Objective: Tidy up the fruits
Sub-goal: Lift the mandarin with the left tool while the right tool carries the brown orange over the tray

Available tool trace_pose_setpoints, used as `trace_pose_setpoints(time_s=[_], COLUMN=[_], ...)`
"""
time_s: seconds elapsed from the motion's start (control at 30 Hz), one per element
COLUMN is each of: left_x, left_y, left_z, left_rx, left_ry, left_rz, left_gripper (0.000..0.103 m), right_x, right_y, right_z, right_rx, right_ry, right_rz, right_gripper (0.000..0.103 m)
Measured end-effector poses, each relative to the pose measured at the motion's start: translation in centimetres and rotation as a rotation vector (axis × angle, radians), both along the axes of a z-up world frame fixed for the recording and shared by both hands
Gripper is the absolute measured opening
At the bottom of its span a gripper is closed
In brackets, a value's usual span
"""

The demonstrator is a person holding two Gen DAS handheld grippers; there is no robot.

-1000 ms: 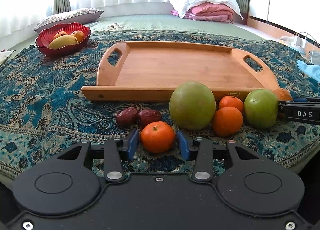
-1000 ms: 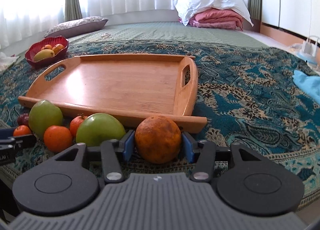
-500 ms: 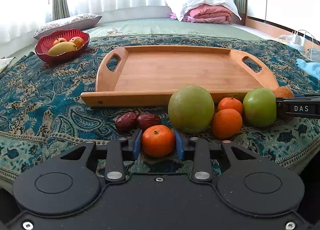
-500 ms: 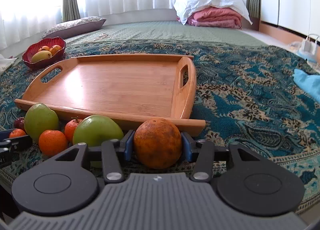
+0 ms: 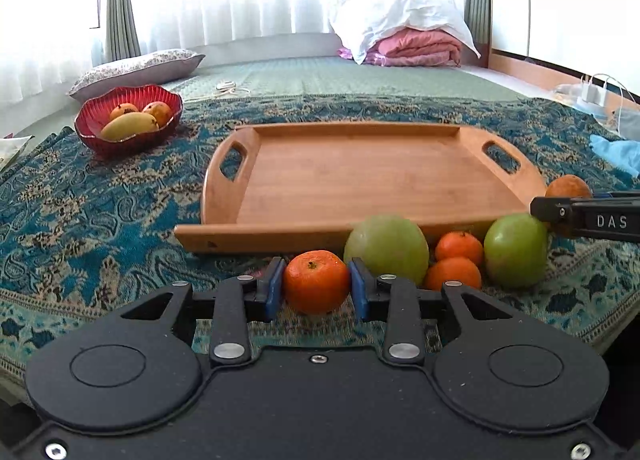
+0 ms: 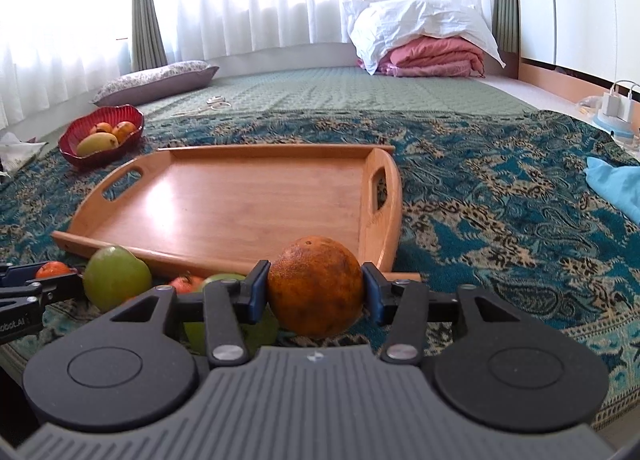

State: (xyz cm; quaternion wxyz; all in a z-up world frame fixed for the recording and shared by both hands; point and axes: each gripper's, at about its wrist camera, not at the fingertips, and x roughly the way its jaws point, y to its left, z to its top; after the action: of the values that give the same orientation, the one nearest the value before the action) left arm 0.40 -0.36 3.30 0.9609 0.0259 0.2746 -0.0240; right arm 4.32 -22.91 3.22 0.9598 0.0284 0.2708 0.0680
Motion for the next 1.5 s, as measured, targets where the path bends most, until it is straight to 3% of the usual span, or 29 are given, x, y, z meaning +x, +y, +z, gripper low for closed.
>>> trace_pose_setpoints(time_s=[0.47,0.97,1.13,1.5], left_x=[4.0,12.5,15.8,20.8], left_y=[1.3,1.8,2.0,1.7], left_z=[2.8,6.0,5.7,3.3], left_rx=[-0.055,-0.108,-0.153,-0.131], left_ry=[0.000,0.042,0.108,0.194], left_rz=[-0.008,-0.038,-0.040,-0.024], left_gripper=[0.032,0.032,0.032,0.033], right_x=[2.4,10.5,13.8,17.5], right_y=[1.6,2.7,2.2,2.8], right_z=[1.1,3.7,3.3,1.5], right_rx=[0.058,0.135,0.167,0.112], right_ry=[-0.010,0.068,0.121,0.186], right_rz=[0.033,0.073,0.049,0.026], right_gripper=[0.052,0.052,0.052,0.052])
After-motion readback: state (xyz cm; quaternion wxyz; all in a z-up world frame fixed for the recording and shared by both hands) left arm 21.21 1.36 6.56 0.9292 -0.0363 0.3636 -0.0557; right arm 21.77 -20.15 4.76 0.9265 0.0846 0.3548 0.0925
